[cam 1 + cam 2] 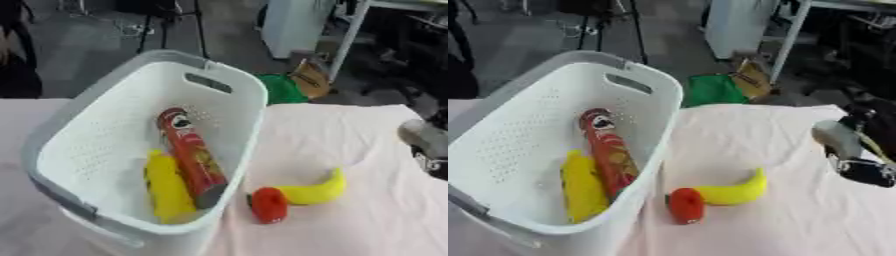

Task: Pick up objects on the table and place them in the box.

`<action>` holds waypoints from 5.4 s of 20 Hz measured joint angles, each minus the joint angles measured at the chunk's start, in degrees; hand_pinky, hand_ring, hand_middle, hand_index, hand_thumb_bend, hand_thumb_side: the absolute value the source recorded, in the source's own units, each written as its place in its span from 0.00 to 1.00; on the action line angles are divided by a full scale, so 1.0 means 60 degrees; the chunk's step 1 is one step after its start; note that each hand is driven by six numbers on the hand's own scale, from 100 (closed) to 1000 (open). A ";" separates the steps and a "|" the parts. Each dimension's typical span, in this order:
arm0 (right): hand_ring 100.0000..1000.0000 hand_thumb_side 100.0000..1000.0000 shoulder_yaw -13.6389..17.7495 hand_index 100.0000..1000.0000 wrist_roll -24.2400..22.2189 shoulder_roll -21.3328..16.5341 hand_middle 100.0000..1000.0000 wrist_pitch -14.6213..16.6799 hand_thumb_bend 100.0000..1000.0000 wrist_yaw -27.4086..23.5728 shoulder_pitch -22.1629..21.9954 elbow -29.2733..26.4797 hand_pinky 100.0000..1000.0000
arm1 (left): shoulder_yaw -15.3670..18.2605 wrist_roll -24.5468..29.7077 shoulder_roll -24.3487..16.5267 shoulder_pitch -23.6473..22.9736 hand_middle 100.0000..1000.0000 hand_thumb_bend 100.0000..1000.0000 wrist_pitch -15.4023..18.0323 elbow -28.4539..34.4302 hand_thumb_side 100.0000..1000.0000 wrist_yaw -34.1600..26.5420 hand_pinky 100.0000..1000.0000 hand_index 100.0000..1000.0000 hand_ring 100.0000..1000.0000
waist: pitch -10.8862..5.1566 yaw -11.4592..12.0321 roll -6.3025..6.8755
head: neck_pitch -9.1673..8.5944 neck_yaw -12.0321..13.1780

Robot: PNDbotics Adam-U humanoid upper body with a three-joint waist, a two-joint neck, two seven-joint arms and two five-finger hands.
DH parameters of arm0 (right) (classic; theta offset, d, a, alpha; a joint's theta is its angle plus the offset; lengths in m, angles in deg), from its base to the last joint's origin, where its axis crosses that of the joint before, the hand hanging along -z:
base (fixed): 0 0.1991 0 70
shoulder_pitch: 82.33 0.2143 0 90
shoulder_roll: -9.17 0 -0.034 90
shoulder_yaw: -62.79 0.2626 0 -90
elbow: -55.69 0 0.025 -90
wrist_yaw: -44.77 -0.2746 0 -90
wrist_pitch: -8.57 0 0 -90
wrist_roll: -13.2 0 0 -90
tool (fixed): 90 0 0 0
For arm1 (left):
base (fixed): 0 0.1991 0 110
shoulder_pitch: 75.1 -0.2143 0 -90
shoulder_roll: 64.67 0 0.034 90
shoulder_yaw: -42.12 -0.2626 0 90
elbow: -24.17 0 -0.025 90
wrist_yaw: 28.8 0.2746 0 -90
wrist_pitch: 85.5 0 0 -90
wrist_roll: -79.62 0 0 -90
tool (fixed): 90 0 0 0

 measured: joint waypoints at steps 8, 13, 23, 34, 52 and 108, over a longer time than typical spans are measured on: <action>0.91 0.40 -0.0078 0.60 0.0018 -0.0329 0.51 -0.0010 0.00 -0.0450 0.0801 -0.0534 0.96 | -0.0061 0.0063 0.0000 -0.0013 0.56 0.00 0.0023 0.0000 0.96 0.0000 0.55 0.63 0.41 | -0.0051 0.0279 -0.0091 | 0.0000 -0.0007; 0.91 0.40 -0.0195 0.60 0.0021 -0.0456 0.50 0.0031 0.00 -0.0704 0.1507 -0.0858 0.96 | -0.0122 0.0161 0.0002 0.0025 0.56 0.00 0.0042 0.0000 0.96 -0.0012 0.55 0.63 0.41 | -0.0071 0.0630 -0.0229 | 0.0000 -0.0091; 0.91 0.41 -0.0588 0.59 -0.0110 -0.0476 0.48 0.0290 0.00 -0.1075 0.2917 -0.1287 0.96 | -0.0257 0.0383 0.0006 0.0294 0.56 0.00 0.0064 0.0000 0.96 -0.0101 0.55 0.63 0.41 | -0.0092 0.1521 -0.0514 | -0.0017 -0.0264; 0.91 0.43 -0.0884 0.57 -0.0239 -0.0101 0.46 0.0616 0.00 -0.1370 0.4030 -0.1281 0.95 | -0.0366 0.0531 0.0026 0.0522 0.56 0.00 0.0093 0.0000 0.96 -0.0180 0.55 0.63 0.41 | -0.0061 0.2359 -0.0802 | -0.0099 -0.0557; 0.96 0.74 -0.1188 0.65 -0.0660 0.0982 0.55 0.1852 0.00 -0.1384 0.4756 0.0027 0.97 | -0.0407 0.0546 0.0081 0.0805 0.56 0.00 0.0196 0.0000 0.96 -0.0236 0.55 0.63 0.41 | 0.0288 0.3389 -0.1386 | -0.0181 -0.1010; 1.00 0.95 -0.0174 1.00 -0.4014 0.0924 0.90 0.4319 0.00 -0.4321 0.3913 -0.0482 1.00 | -0.0245 0.0281 0.0074 0.0575 0.56 0.00 0.0354 0.0000 0.96 -0.0154 0.55 0.63 0.41 | 0.0359 0.2597 -0.1386 | -0.0258 -0.0557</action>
